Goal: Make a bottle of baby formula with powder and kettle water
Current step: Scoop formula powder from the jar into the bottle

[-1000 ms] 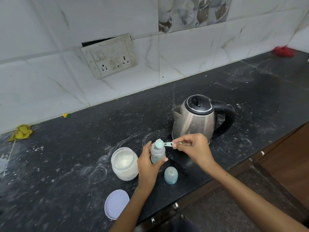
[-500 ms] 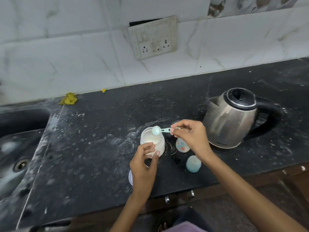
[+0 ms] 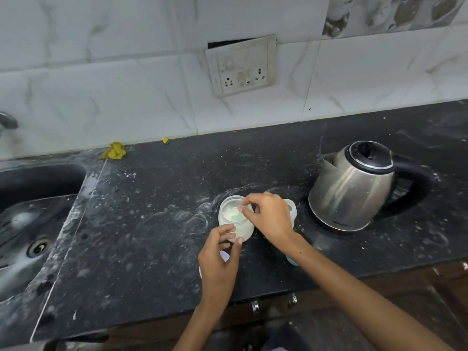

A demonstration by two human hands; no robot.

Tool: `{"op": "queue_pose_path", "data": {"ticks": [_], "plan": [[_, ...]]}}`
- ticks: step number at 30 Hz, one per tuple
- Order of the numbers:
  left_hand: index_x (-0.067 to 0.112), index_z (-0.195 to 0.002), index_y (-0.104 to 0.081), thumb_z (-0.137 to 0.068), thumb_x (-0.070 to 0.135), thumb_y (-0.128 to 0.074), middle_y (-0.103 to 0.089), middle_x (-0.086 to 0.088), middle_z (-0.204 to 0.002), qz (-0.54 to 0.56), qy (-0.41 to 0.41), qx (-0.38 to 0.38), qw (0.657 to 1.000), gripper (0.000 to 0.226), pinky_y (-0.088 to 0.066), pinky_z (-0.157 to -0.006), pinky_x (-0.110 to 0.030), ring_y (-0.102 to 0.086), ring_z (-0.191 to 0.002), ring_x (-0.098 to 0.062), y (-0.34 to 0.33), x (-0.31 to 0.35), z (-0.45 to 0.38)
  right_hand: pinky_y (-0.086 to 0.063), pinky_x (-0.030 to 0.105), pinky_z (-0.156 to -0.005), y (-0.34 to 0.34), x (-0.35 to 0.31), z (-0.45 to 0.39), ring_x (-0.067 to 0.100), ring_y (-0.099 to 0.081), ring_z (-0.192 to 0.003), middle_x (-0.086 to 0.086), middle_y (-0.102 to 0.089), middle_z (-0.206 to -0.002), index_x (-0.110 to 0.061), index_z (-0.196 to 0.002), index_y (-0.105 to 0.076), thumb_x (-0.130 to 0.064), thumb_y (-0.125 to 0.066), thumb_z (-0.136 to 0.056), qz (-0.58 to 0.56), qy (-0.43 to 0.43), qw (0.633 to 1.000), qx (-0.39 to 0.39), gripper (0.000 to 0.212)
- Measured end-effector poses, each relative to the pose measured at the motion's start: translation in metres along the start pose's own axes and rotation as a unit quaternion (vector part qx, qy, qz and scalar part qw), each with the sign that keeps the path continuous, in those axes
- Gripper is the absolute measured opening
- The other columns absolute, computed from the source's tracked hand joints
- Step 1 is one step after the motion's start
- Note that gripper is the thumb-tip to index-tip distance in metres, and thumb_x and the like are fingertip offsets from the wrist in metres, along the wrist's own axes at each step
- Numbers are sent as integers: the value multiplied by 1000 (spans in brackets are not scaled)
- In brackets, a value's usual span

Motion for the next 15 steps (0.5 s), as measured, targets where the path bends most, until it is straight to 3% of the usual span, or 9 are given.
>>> {"op": "queue_pose_path", "data": {"ticks": [5,9,11,15], "plan": [[15,-107,-62,-85,9,-70,-69,10,-103,14,-14,-19,1000,24,-56,-81,-29,-66,-96,-7,-13,7,5,-53,28,-63,28,20,18,9,-59,-58,-11,-71,-68,-26,-83,-76,-21,-75,-80,-103,-34,992,59,6],[16,-108,-62,-86,11,-70,-69,10,-103,25,-29,-58,998,24,-55,-81,-27,-66,-97,-6,-42,29,5,-50,22,-62,65,47,48,4,-59,-61,-6,-75,-78,-16,-84,-78,-13,-78,-80,-203,-63,972,97,4],[19,-108,-62,-86,12,-69,-68,10,-104,29,-42,-85,995,25,-54,-81,-26,-65,-98,-5,-64,43,5,-50,28,-58,86,61,64,6,-60,-62,-4,-75,-78,-13,-85,-78,-11,-78,-80,-216,-67,968,109,6],[17,-110,-62,-86,15,-69,-67,7,-106,23,-78,-123,989,25,-54,-84,-28,-64,-102,-5,-109,69,6,-52,25,-59,145,86,90,13,-67,-68,-1,-75,-82,-10,-88,-78,-9,-79,-80,-171,-43,969,171,9]]}}
Point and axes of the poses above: each hand's wrist, its own z-axis away from the middle knuckle, its own y-axis out of the back of the hand, x = y × z, the point moved 9 cm from there along -z, towards the middle knuckle
